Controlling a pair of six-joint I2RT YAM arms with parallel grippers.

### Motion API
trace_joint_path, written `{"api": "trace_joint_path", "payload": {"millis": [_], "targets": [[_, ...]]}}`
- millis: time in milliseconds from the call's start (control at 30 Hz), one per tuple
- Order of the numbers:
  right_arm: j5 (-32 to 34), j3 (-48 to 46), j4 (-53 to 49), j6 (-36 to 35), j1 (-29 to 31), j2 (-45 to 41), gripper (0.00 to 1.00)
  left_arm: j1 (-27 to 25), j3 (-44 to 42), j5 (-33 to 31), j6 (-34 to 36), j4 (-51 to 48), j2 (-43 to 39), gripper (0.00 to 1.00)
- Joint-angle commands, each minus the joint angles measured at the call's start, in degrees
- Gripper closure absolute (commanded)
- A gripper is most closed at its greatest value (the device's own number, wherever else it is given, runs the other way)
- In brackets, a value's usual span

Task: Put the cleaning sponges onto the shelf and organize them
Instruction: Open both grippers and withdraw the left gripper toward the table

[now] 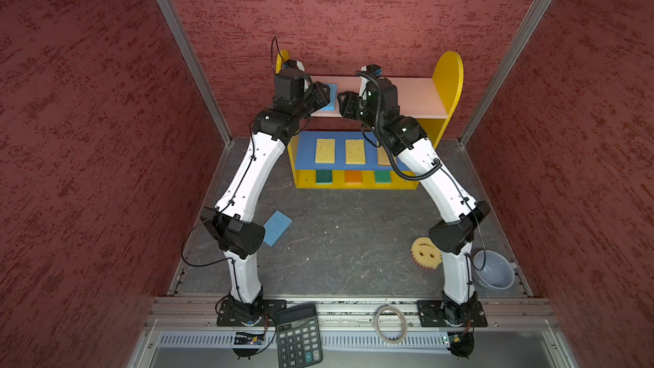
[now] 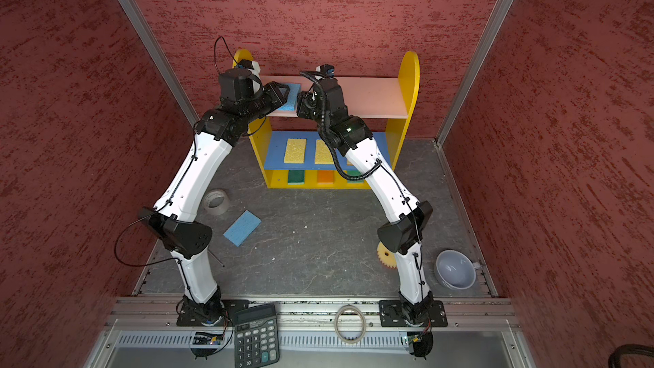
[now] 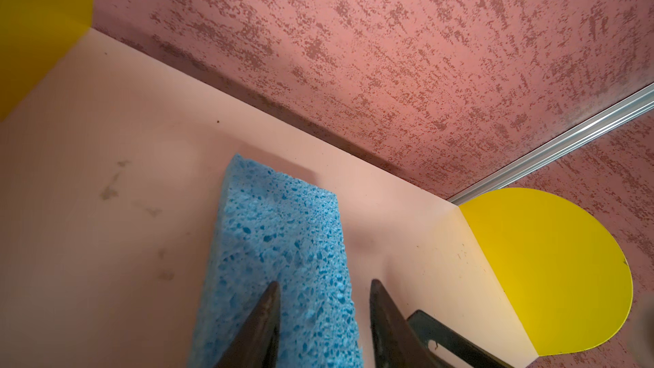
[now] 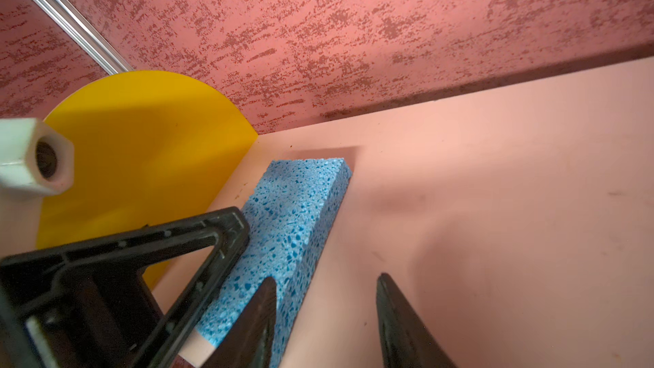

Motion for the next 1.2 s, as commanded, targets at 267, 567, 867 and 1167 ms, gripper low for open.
{"api": "trace_joint_path", "payload": {"millis": [267,567,867,1167], "targets": [[-7.3,-0.9,-2.7,-1.5,0.6,-5.9,0.76,-1.0,-4.0,-0.1,-1.2,6.8,-10.7,0.5],[-10.9,-2.4,-4.8,-2.5,5.5,-4.9,1.0,1.1,-21.6,-4.8,-0.8,11.3,-25.2,0.5],[-11.8,-1.7,-3.9,-1.3,5.5,-2.0,1.0,6.7,-38.8,-3.8,-4.7,11.8,-37.4,0.47],[-9.5,-1.6,-2.5,-1.2,5.3,-0.8,1.0,9.8,-47.1,-0.9,-6.4,10.0,-42.3,0.46]]}}
